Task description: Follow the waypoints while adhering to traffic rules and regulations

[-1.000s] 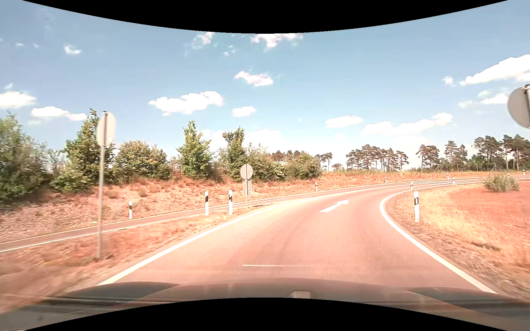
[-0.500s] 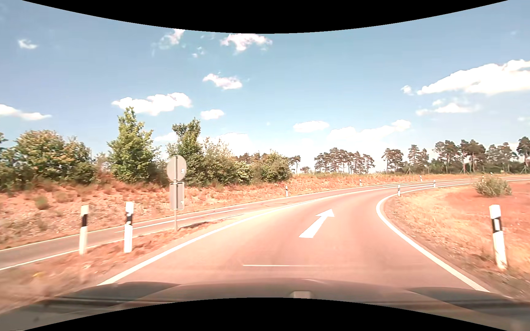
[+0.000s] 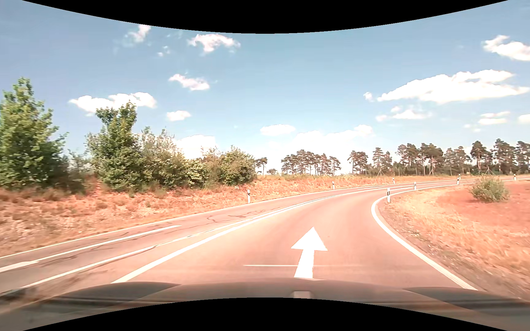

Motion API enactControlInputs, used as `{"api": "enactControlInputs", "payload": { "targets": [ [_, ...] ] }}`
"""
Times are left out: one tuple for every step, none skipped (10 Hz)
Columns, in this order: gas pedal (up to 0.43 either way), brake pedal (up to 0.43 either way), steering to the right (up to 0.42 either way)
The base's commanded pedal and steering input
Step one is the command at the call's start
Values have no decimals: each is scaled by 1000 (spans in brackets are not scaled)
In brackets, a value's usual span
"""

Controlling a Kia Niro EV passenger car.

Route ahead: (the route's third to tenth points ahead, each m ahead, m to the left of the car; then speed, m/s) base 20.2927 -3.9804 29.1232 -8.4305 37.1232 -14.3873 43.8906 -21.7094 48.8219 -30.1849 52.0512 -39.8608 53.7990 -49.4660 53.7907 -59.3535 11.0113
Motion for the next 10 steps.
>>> {"api": "enactControlInputs", "payload": {
  "targets": [
    [197, 0, 105],
    [197, 0, 105],
    [197, 0, 103],
    [197, 0, 102],
    [197, 0, 100],
    [197, 0, 98],
    [197, 0, 98],
    [197, 0, 94],
    [197, 0, 92],
    [197, 0, 93]
  ]
}}
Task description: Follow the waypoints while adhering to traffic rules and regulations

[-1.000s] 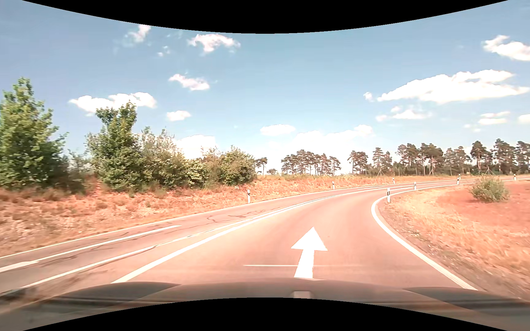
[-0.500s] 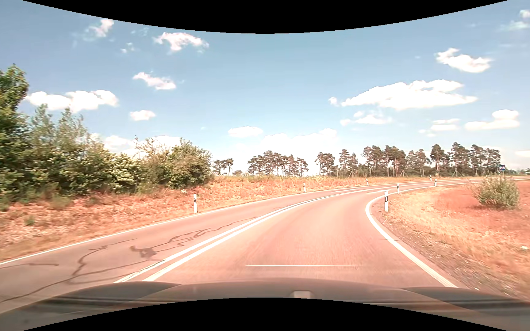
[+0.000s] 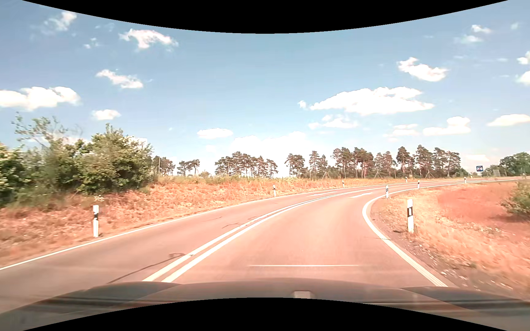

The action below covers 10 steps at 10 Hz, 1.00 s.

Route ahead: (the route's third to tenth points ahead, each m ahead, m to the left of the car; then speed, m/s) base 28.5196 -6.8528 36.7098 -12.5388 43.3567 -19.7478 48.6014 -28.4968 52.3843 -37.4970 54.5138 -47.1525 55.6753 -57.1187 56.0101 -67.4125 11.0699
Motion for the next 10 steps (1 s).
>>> {"api": "enactControlInputs", "payload": {
  "targets": [
    [197, 0, 93],
    [197, 0, 93],
    [197, 0, 94],
    [197, 0, 94],
    [197, 0, 95],
    [197, 0, 94],
    [197, 0, 95],
    [197, 0, 95],
    [197, 0, 95],
    [197, 0, 95]
  ]
}}
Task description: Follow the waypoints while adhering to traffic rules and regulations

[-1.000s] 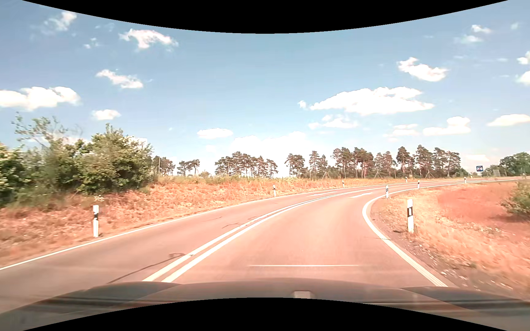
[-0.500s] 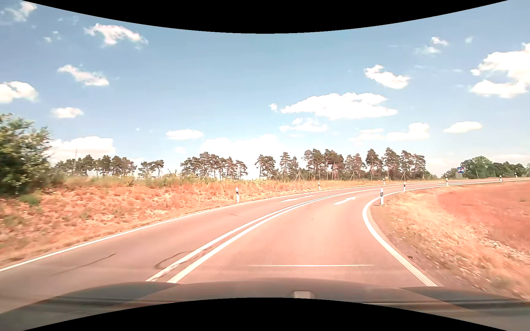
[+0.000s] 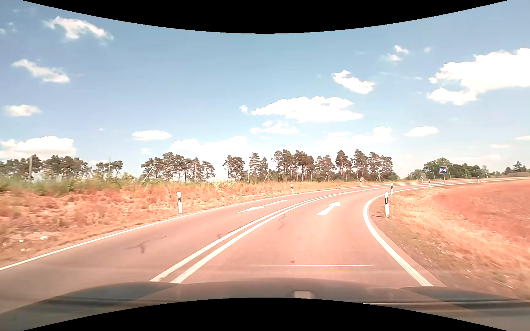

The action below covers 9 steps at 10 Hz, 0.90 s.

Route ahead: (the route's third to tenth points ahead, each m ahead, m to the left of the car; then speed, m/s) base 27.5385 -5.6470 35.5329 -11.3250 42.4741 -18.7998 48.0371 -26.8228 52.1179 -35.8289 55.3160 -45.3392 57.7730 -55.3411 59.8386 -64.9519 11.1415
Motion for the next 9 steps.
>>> {"api": "enactControlInputs", "payload": {
  "targets": [
    [197, 0, 95],
    [197, 0, 95],
    [197, 0, 94],
    [197, 0, 94],
    [197, 0, 92],
    [197, 0, 89],
    [197, 0, 88],
    [197, 0, 88],
    [197, 0, 88]
  ]
}}
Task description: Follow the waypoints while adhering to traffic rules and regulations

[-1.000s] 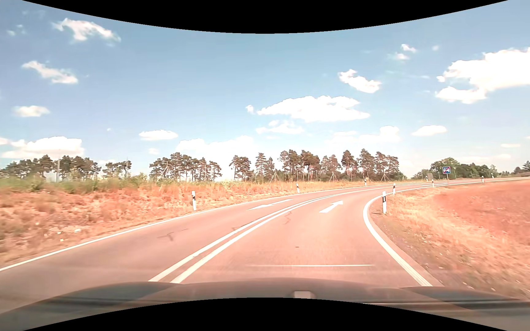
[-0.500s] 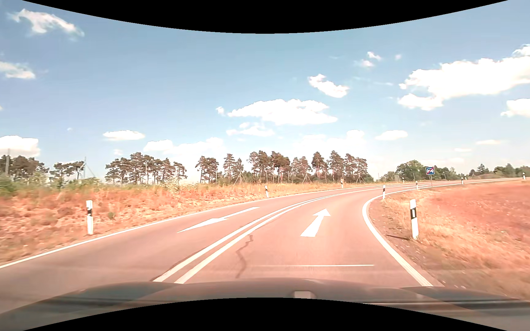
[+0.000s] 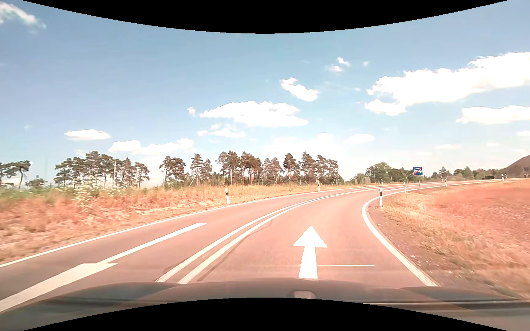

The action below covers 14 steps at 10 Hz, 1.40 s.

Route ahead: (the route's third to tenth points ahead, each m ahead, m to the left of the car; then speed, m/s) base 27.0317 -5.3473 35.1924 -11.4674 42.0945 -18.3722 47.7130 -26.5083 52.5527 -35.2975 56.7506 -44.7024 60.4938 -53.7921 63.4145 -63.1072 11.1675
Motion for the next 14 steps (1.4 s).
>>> {"api": "enactControlInputs", "payload": {
  "targets": [
    [197, 0, 90],
    [197, 0, 91],
    [197, 0, 91],
    [197, 0, 91],
    [197, 0, 91],
    [197, 0, 90],
    [197, 0, 90],
    [197, 0, 89],
    [197, 0, 89],
    [197, 0, 90],
    [197, 0, 90],
    [197, 0, 90],
    [197, 0, 91],
    [197, 0, 92]
  ]
}}
